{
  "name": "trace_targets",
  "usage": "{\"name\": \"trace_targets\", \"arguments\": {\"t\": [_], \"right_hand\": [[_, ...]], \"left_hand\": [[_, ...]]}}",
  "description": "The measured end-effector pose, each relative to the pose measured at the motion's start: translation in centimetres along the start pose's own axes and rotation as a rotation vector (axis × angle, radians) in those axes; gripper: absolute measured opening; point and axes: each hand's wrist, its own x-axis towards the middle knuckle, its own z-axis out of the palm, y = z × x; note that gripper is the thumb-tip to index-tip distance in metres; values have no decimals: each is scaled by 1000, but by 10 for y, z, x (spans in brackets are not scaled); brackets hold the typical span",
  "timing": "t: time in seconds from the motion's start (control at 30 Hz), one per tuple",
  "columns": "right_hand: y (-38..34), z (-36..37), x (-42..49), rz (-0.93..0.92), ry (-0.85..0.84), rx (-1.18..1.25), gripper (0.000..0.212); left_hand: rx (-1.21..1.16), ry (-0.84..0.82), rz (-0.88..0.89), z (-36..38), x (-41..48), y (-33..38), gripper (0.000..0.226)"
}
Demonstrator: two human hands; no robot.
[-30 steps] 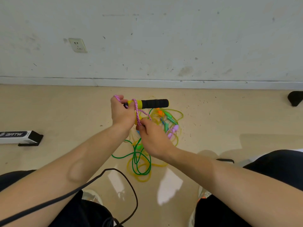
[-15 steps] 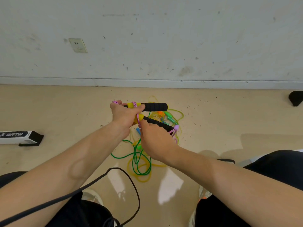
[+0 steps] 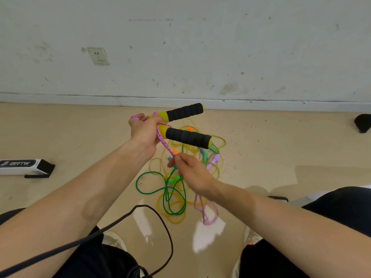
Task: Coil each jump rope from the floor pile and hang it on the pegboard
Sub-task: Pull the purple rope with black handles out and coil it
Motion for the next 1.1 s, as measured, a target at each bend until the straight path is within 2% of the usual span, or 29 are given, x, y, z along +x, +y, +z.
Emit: {"name": "trace_targets", "arguments": {"t": [0.1,0.2,0.23,0.3,0.37,0.47,0.57,0.67,0.73,0.83,0.93,1.03,1.1], "right_hand": [[6,-19,11,62,-108,122,40],[14,-36,20,65,-183,131,26],[16,-42,22,47,-186,115,28],[15,-51,24,21,-160,87,31],[12,-62,25,12,-147,105,24],[8,-77,31,20,-175,229,19],[6,-90,38,158,-266,418,38],[2,-100,39,237,-351,524,35],[-2,-103,37,244,-388,488,32],[-10,-103,33,186,-364,294,20],[-18,-101,31,165,-289,157,21],[-22,-95,31,204,-256,183,14],[-22,-94,33,261,-274,281,23]], "left_hand": [[-54,-136,-73,-4,-4,11,35],[-120,-292,-166,-10,-8,23,15],[-107,-329,-192,-11,-11,26,11],[12,-380,-207,-12,-16,29,9],[185,-419,-154,-12,-20,27,5],[374,-464,-38,-11,-19,18,21],[517,-521,69,-10,-16,14,40],[598,-582,107,-11,-14,15,46],[664,-612,129,-13,-14,16,47],[770,-669,172,-15,-15,17,58],[831,-701,232,-13,-18,13,52],[869,-734,283,-13,-21,10,54],[906,-740,308,-15,-22,9,56]]}}
